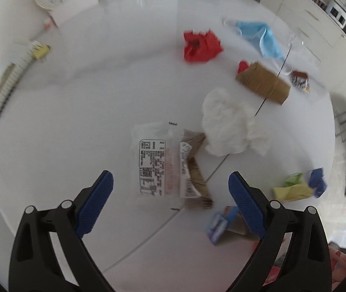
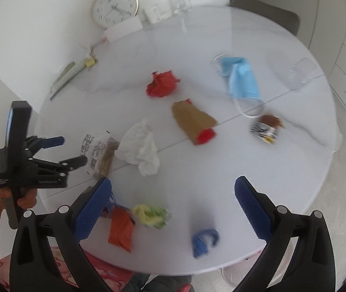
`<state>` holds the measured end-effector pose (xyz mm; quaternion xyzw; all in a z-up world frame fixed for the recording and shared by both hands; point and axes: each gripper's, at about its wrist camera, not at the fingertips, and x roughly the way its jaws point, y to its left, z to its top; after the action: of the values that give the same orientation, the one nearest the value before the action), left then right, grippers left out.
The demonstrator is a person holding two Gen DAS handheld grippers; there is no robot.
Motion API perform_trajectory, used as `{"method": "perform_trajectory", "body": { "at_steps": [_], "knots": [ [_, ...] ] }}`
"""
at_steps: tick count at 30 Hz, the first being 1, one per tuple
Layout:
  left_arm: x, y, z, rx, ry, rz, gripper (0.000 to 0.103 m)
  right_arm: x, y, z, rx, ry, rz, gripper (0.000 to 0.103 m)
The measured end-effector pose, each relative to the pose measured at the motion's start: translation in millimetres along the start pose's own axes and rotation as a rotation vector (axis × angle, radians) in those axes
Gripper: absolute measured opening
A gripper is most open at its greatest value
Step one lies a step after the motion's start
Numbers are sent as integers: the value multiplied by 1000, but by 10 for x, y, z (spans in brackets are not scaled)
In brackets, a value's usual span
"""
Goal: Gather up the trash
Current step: 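Grasp the clear snack wrapper packet with the left tool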
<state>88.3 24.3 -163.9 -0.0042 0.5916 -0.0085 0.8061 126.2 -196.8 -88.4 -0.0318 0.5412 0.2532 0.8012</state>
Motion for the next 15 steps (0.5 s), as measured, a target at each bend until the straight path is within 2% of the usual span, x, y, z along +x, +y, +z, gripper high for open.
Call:
{"method": "perform_trajectory", "body": {
  "at_steps": [3, 4, 6, 8, 12, 15],
  "knots": [
    [191, 57, 20, 41, 34, -16, 90, 168, 91, 67, -1, 31, -5, 101],
    [238, 70, 29, 45, 44, -24, 87, 247, 116, 104, -3, 42, -7, 101],
    [367, 136, 70, 35, 80, -51, 77, 359, 148, 156, -5, 60, -12, 101],
    [473, 202, 95, 12, 114, -76, 58, 515, 187, 213, -2, 85, -19, 101],
    [500, 303, 106, -26, 127, -131, 48, 764, 265, 286, -26, 130, -20, 101],
    [448, 349, 104, -15, 113, -130, 45, 1019, 379, 342, -79, 167, -19, 100]
  ]
}}
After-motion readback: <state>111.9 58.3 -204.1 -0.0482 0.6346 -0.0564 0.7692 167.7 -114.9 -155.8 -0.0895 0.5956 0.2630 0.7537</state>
